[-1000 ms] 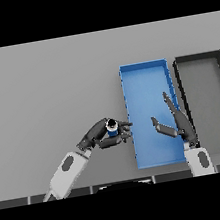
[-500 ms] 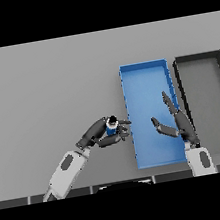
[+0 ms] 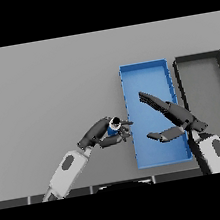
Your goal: Pick up the blue pipe and place it into the blue bin.
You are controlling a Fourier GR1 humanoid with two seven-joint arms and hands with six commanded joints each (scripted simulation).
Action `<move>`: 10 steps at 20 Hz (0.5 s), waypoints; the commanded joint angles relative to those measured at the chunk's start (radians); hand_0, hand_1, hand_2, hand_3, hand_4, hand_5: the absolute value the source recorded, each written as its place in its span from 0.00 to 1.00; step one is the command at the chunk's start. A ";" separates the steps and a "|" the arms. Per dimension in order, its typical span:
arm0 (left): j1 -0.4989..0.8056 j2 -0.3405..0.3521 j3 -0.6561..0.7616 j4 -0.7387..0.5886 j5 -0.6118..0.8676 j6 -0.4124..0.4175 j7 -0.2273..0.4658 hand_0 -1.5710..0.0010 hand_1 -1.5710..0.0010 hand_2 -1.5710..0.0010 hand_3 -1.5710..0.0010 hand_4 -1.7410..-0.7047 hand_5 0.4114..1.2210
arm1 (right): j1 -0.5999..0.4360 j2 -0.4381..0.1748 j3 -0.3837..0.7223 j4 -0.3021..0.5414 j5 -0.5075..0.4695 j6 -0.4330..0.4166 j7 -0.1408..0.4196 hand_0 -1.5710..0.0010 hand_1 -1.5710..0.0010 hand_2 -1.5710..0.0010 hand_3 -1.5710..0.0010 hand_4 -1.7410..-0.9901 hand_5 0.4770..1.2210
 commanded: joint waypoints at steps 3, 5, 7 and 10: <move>0.000 -0.008 -0.010 0.002 -0.023 0.009 0.007 0.00 0.00 0.00 0.08 0.01 1.00 | -0.085 -0.017 0.052 -0.027 -0.054 0.029 0.076 1.00 1.00 1.00 1.00 0.54 0.02; 0.002 0.006 -0.003 -0.004 -0.018 0.002 0.005 0.00 0.00 0.00 0.08 0.01 1.00 | -0.148 -0.008 0.093 -0.029 -0.050 0.032 0.125 1.00 1.00 1.00 1.00 0.55 0.01; 0.013 -0.001 -0.013 -0.004 -0.019 -0.005 0.005 0.00 0.00 0.00 0.08 0.01 1.00 | -0.200 0.003 0.119 -0.031 -0.047 0.037 0.140 1.00 1.00 1.00 1.00 0.56 0.01; 0.004 0.001 0.001 -0.003 -0.007 -0.018 -0.032 0.00 0.00 0.00 0.06 0.07 1.00 | -0.253 0.031 0.163 0.004 -0.020 0.075 0.148 1.00 1.00 1.00 1.00 0.60 0.03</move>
